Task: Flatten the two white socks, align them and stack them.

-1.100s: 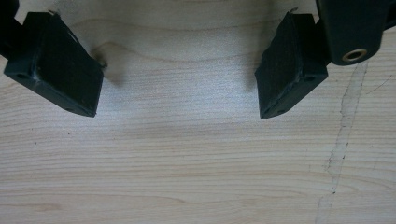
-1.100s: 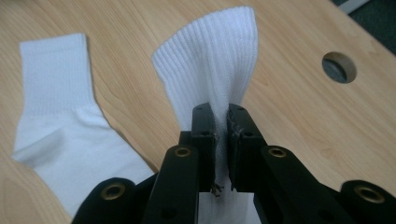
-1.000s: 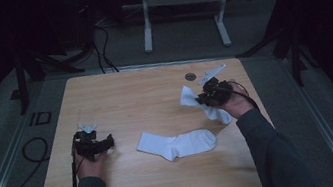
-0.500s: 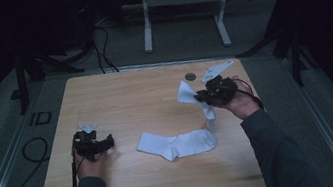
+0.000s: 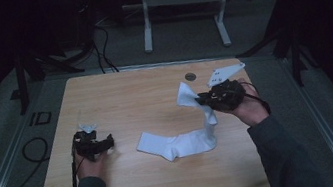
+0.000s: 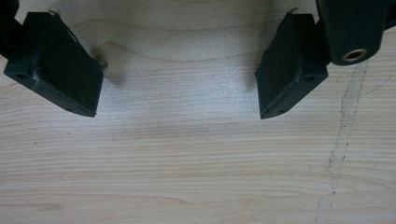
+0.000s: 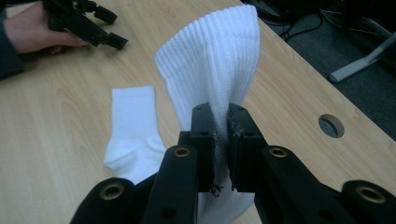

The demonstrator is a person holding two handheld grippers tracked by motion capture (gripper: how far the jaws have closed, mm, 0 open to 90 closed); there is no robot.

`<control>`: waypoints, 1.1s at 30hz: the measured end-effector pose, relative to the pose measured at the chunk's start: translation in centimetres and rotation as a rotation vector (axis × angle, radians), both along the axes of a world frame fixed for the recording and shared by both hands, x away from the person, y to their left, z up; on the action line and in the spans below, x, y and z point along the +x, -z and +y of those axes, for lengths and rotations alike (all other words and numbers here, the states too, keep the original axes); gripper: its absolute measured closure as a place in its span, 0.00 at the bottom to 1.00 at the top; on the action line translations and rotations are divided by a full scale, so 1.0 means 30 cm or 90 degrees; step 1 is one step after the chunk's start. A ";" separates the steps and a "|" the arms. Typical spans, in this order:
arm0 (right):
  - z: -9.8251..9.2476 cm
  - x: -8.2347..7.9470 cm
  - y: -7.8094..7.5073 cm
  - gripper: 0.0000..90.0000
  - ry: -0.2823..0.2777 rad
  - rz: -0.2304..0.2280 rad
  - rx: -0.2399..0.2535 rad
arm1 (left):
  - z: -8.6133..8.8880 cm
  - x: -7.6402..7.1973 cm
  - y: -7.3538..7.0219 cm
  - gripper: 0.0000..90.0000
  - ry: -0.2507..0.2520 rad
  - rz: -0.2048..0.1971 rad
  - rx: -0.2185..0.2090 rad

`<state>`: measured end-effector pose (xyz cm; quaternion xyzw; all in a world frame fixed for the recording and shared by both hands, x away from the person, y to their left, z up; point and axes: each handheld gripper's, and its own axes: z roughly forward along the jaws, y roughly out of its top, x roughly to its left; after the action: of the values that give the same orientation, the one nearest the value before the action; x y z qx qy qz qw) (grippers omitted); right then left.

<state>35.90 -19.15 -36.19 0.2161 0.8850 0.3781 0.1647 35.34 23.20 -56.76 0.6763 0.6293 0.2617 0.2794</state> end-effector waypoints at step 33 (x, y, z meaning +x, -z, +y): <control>0.277 0.003 0.345 0.90 -0.047 0.109 -0.055 | -0.001 -0.001 0.000 0.17 0.001 0.000 0.000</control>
<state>36.01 -10.85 -46.53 0.2076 0.9188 0.3252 0.0837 35.32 23.19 -56.77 0.6767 0.6289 0.2614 0.2797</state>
